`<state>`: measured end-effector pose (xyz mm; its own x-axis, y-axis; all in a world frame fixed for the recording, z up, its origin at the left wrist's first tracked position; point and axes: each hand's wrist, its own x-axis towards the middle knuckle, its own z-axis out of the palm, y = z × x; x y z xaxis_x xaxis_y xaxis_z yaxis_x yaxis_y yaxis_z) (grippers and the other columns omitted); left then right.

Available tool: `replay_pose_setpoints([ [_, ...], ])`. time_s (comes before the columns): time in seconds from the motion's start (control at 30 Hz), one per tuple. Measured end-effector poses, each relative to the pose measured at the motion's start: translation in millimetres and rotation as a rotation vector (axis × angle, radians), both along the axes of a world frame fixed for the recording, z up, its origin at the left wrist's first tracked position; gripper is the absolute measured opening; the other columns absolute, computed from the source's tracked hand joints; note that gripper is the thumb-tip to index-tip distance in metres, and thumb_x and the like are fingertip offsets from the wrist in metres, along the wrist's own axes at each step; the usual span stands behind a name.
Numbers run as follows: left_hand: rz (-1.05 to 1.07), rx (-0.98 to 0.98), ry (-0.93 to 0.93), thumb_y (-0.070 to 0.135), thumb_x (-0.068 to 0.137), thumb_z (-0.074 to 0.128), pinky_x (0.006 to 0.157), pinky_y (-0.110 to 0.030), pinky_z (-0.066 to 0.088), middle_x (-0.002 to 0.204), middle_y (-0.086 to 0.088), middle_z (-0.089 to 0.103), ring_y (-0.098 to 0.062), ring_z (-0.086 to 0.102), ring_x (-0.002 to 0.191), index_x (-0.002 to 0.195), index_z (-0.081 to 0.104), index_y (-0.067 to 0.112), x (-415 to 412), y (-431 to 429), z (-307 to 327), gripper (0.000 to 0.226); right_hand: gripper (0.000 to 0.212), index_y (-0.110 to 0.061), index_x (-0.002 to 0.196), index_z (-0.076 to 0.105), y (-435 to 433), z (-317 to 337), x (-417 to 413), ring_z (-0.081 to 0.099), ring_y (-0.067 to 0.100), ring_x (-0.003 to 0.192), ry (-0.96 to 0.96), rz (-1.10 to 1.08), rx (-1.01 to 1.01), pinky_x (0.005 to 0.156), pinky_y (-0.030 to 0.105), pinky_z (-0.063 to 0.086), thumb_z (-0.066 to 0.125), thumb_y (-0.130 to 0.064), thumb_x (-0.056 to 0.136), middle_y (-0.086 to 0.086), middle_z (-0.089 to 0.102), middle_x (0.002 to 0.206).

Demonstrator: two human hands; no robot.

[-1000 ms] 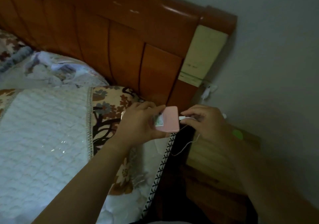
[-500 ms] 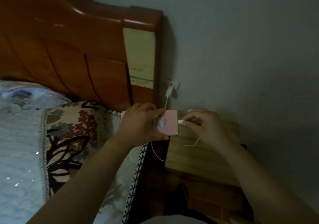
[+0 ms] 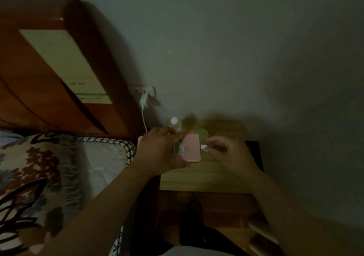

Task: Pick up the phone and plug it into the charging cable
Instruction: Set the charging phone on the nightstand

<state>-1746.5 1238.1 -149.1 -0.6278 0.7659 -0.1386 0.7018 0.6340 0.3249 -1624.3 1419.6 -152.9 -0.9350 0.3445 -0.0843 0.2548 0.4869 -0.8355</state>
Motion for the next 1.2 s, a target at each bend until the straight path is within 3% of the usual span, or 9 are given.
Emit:
replay_pose_setpoints([
  [0.1, -0.038, -0.015, -0.027, 0.072, 0.049, 0.065, 0.084, -0.039, 0.043, 0.121, -0.001, 0.059, -0.028, 0.051, 0.104, 0.13, 0.047, 0.034, 8.0, 19.8, -19.1, 0.09, 0.024, -0.012, 0.102, 0.068, 15.2, -18.8, 12.5, 0.06, 0.006, 0.082, -0.04, -0.02, -0.003, 0.07, 0.007, 0.044, 0.07, -0.016, 0.079, 0.001, 0.066, 0.093],
  [0.3, -0.11, -0.078, -0.038, 0.074, 0.053, 0.063, 0.091, -0.043, 0.041, 0.123, 0.0, 0.056, -0.026, 0.048, 0.109, 0.129, 0.046, 0.035, 18.3, 38.5, -64.5, 0.087, 0.025, -0.022, 0.105, 0.065, 20.9, -68.4, 31.7, 0.054, -0.005, 0.083, -0.1, -0.09, -0.079, 0.071, 0.004, 0.041, 0.069, -0.022, 0.08, -0.019, 0.056, 0.091],
  [0.5, -0.139, -0.105, -0.061, 0.074, 0.051, 0.064, 0.09, -0.042, 0.036, 0.126, 0.003, 0.055, -0.025, 0.047, 0.112, 0.129, 0.045, 0.039, 20.1, 37.7, -132.2, 0.088, 0.035, -0.018, 0.114, 0.062, 14.1, -134.3, 38.8, 0.055, 0.008, 0.089, -0.131, -0.088, -0.034, 0.081, 0.022, 0.046, 0.07, -0.02, 0.08, -0.007, 0.058, 0.103],
  [0.67, -0.155, -0.119, -0.096, 0.073, 0.049, 0.068, 0.087, -0.041, 0.038, 0.121, 0.002, 0.058, -0.025, 0.05, 0.108, 0.126, 0.051, 0.035, 16.3, 39.1, -207.9, 0.088, 0.037, -0.017, 0.117, 0.06, 9.7, -203.8, 39.8, 0.053, 0.01, 0.09, -0.194, -0.105, -0.036, 0.083, 0.024, 0.044, 0.069, -0.02, 0.081, -0.002, 0.058, 0.109],
  [0.73, -0.16, -0.122, -0.103, 0.072, 0.049, 0.069, 0.086, -0.041, 0.038, 0.119, 0.001, 0.059, -0.027, 0.051, 0.106, 0.125, 0.052, 0.034, 13.7, 39.8, -238.8, 0.087, 0.038, -0.015, 0.117, 0.06, 9.6, -230.1, 37.3, 0.052, 0.009, 0.091, -0.197, -0.112, -0.031, 0.08, 0.015, 0.04, 0.07, -0.019, 0.08, 0.001, 0.06, 0.11],
  [0.93, -0.159, -0.18, -0.148, 0.07, 0.052, 0.066, 0.097, -0.047, 0.035, 0.128, -0.002, 0.054, -0.027, 0.046, 0.115, 0.129, 0.046, 0.035, 2.1, 45.2, -322.0, 0.087, 0.039, -0.01, 0.115, 0.061, 16.2, -298.4, 28.8, 0.053, 0.017, 0.099, -0.242, -0.144, 0.003, 0.081, 0.014, 0.032, 0.072, -0.02, 0.078, 0.01, 0.061, 0.114],
  [1.13, -0.131, -0.159, -0.178, 0.062, 0.051, 0.073, 0.098, -0.05, 0.034, 0.124, -0.004, 0.057, -0.031, 0.047, 0.114, 0.126, 0.05, 0.032, -2.5, 52.5, -372.7, 0.084, 0.045, -0.01, 0.121, 0.057, 22.3, -341.1, 26.2, 0.053, 0.024, 0.108, -0.331, -0.174, -0.039, 0.091, 0.025, 0.038, 0.07, -0.022, 0.079, 0.01, 0.057, 0.122],
  [1.2, -0.128, -0.165, -0.18, 0.061, 0.052, 0.073, 0.099, -0.051, 0.033, 0.124, -0.003, 0.058, -0.031, 0.047, 0.115, 0.125, 0.051, 0.032, -4.8, 54.1, -383.2, 0.082, 0.046, -0.011, 0.122, 0.056, 22.8, -348.7, 27.5, 0.052, 0.024, 0.11, -0.348, -0.167, -0.041, 0.095, 0.034, 0.04, 0.07, -0.024, 0.08, 0.01, 0.056, 0.124],
])
